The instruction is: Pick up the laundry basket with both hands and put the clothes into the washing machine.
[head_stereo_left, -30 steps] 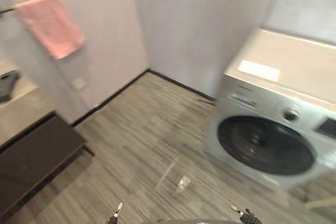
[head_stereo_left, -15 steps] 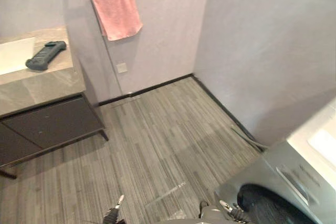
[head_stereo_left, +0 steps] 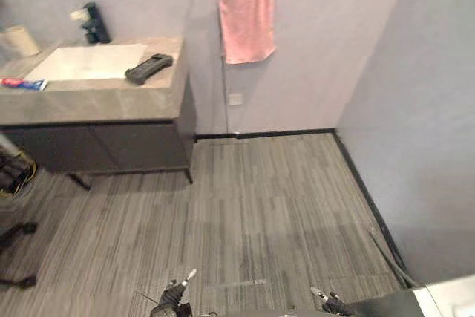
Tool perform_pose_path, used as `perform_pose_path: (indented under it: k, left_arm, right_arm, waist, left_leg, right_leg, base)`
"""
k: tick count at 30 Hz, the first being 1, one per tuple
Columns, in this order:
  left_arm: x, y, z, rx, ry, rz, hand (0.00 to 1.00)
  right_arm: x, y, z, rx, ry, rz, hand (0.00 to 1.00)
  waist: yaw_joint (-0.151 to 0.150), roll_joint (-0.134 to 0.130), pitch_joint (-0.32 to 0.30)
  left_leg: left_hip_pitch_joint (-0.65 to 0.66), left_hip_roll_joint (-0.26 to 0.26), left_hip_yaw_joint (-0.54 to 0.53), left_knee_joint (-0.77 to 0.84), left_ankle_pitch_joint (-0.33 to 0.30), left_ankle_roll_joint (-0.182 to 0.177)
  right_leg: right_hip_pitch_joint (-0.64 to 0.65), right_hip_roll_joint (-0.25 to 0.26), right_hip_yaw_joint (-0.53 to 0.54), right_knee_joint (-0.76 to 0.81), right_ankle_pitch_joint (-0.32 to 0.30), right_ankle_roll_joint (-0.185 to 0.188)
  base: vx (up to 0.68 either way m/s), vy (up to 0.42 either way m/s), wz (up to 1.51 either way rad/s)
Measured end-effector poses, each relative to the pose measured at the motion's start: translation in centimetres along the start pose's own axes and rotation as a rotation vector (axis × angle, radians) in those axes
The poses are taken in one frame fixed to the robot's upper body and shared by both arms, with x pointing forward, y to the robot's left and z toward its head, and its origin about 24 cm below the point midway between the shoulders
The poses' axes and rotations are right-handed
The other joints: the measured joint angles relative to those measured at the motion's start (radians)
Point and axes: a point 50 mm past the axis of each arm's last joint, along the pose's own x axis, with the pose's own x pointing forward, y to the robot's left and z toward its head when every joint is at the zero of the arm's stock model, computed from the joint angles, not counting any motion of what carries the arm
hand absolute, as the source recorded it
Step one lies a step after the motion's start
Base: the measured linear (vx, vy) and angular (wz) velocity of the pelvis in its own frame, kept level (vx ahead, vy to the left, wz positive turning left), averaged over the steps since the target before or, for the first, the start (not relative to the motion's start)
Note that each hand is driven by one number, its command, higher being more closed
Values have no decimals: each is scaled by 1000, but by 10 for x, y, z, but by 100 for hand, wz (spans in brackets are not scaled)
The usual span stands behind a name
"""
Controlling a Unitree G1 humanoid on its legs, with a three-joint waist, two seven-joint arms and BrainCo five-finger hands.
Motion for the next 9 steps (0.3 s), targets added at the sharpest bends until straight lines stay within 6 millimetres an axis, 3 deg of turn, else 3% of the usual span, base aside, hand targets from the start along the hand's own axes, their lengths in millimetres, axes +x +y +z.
perform_pose_path:
  k: [3, 9]
  left_arm:
    - [0, 2, -3, 8, 16, 7, 0]
    - [0, 3, -6, 52, 28, -3, 0]
  right_arm:
    - [0, 1, -3, -8, 7, 6, 0]
    - [0, 3, -3, -38, 12, 16, 0]
  waist:
    - [0, 0, 0]
    - [-3, 3, 3]
  left_leg:
    - [34, -27, -47, -124, 72, 9]
    - [60, -42, -91, -133, 82, 17]
  right_leg:
    - [-1, -2, -7, -18, 14, 8]
    - [35, 1, -1, -38, 34, 16]
  base:
    - [-54, 13, 38]
    - [-78, 7, 3]
